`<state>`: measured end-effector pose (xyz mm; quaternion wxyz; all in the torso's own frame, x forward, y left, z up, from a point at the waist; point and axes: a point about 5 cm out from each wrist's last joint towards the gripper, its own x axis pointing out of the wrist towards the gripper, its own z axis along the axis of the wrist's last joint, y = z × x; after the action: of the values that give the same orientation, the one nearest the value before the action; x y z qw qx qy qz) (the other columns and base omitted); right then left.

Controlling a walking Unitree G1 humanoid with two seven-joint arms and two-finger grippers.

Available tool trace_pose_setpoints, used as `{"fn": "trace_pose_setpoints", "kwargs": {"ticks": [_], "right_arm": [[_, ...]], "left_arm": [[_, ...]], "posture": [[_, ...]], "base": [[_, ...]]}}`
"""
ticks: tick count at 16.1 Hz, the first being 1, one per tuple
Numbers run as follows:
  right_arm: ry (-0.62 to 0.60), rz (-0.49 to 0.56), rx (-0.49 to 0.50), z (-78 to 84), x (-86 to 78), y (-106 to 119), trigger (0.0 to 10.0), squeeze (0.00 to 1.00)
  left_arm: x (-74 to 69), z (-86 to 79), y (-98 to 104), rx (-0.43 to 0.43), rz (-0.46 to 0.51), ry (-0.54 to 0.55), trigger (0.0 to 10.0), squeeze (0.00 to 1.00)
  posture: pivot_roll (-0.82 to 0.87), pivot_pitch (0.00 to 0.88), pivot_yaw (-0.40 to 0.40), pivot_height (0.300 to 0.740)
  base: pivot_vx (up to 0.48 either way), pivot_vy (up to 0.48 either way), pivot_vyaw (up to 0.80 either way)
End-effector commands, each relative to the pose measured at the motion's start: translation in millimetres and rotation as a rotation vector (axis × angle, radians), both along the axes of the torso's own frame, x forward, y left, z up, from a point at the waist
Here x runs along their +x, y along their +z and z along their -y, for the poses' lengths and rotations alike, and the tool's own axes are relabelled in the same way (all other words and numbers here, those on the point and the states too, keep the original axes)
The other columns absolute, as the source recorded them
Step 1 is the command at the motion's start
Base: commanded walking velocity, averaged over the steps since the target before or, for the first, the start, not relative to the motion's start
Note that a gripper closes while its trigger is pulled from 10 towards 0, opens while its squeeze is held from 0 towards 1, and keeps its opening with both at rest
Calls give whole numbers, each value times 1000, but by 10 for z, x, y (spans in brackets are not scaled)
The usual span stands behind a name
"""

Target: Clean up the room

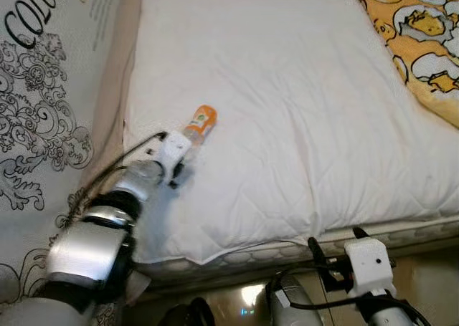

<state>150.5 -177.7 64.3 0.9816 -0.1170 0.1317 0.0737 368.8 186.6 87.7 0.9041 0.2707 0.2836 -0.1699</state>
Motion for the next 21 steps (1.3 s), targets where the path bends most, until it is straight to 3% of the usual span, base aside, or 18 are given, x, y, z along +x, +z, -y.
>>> {"fn": "trace_pose_setpoints", "kwargs": {"ticks": [1, 2, 3, 4, 5, 6, 8, 9, 10, 11, 13, 14, 15, 17, 19, 21], "right_arm": [[14, -22, 6, -10, -22, -52, 10000, 0], [28, -27, 7, -23, -8, -73, 10000, 0], [32, -28, 8, -28, -3, -82, 10000, 0], [36, -32, 9, -34, 3, -102, 10000, 0], [36, -36, 11, -38, 7, -122, 10000, 0], [36, -37, 12, -38, 11, -133, 10000, 0], [37, -38, 16, -41, 22, -151, 10000, 0], [43, -35, 20, -52, 59, -166, 10000, 0], [53, -31, 22, -58, 102, -177, 10000, 0], [55, -30, 21, -57, 109, -177, 10000, 0], [61, -29, 18, -44, 133, -186, 10000, 0], [63, -29, 17, -40, 140, -192, 10000, 0], [68, -24, 16, -32, 170, -199, 10000, 0], [75, -20, 16, -41, 191, -204, 10000, 0], [79, -15, 18, -56, 210, -203, 10000, 0], [101, 2, 20, -105, 226, -169, 10000, 0]], "left_arm": [[1, -59, 31, 12, -22, -20, 4549, 0], [-31, -39, 17, 26, -82, -132, 4510, 0], [-62, -32, -10, 41, -115, -191, 10000, 0], [-164, -25, -108, 57, -190, -316, 10000, 0], [-225, -32, -170, 57, -205, -351, 10000, 86], [-261, -36, -211, 62, -212, -364, 10000, 1000], [-325, -1, -290, 42, -231, -377, 10000, 1000], [-361, 136, -314, -13, -237, -409, 10000, 1000], [-332, 172, -248, -17, -207, -415, 10000, 1000], [-324, 146, -233, 9, -202, -420, 10000, 1000], [-314, -24, -210, 168, -200, -422, 10000, 1000], [-293, -50, -176, 175, -185, -409, 10000, 0], [-115, -73, 108, 144, -53, -296, 10000, 0], [66, -29, 378, 93, 61, -193, 10000, 0], [197, 169, 495, -10, 127, -106, 10000, 0], [246, 455, 472, -86, 137, -48, 10000, 0]], "posture": [[-370, 106, 112, 736], [-363, 102, 113, 736], [-362, 102, 114, 736], [-359, 98, 118, 736], [-350, 94, 124, 736], [-345, 93, 124, 736], [-340, 88, 125, 736], [-329, 79, 125, 736], [-323, 69, 122, 736], [-323, 69, 122, 736], [-312, 59, 120, 736], [-311, 55, 120, 736], [-310, 54, 119, 736], [-312, 41, 117, 736], [-313, 41, 113, 736], [-333, 48, 113, 736]], "base": [[0, 0, 0], [0, 0, 0], [0, 0, 0], [0, 0, 0], [0, 0, 0], [0, 0, 0], [0, 0, 0], [0, 0, 0], [0, 0, 0], [0, 0, 0], [0, 0, 0], [0, 0, 0], [0, 0, 0], [0, 0, 0], [0, 0, 0], [0, 0, 0]]}}
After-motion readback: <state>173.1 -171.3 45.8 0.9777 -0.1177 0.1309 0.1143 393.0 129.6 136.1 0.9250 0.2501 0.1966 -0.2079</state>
